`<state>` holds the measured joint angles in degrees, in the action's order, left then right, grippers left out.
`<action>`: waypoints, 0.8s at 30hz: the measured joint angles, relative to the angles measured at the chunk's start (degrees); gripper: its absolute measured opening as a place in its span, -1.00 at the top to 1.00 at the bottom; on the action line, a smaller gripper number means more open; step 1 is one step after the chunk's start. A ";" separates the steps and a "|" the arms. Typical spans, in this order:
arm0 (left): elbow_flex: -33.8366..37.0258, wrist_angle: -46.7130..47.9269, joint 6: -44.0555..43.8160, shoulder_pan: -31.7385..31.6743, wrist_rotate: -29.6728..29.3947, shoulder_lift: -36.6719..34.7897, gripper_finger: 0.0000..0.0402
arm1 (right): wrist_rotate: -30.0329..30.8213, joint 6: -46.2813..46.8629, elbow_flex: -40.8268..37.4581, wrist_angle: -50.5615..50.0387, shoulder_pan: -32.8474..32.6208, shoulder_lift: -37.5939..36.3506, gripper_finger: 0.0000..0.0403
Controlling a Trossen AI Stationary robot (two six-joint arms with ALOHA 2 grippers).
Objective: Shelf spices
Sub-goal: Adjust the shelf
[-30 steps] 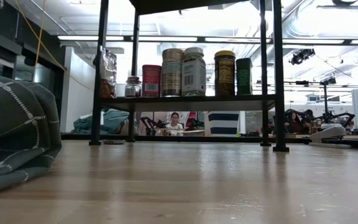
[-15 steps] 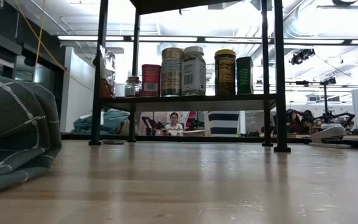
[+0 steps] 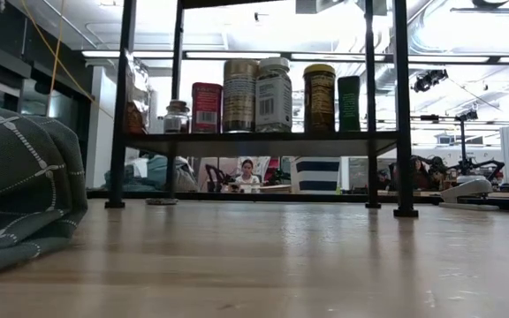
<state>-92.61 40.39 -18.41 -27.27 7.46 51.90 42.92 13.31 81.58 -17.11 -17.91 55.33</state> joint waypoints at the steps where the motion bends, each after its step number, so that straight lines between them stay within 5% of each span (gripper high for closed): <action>1: -0.03 0.09 -0.69 0.03 1.07 0.00 1.00 | -0.81 1.06 0.00 -0.58 0.00 -0.04 1.00; 9: -0.07 0.80 -6.47 3.72 7.21 0.15 1.00 | -8.82 6.84 0.11 -3.42 -0.07 0.35 1.00; 15: 0.02 0.80 -9.99 7.92 12.06 0.27 1.00 | -9.46 7.50 -0.21 -4.91 -0.86 1.41 1.00; 24: 0.06 0.49 -12.58 15.39 10.00 0.66 1.00 | -9.41 7.37 -0.13 -5.84 -1.33 1.20 1.00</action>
<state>-92.55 40.87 -30.99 -11.88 17.46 52.56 33.51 20.68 81.45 -22.95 -19.25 56.53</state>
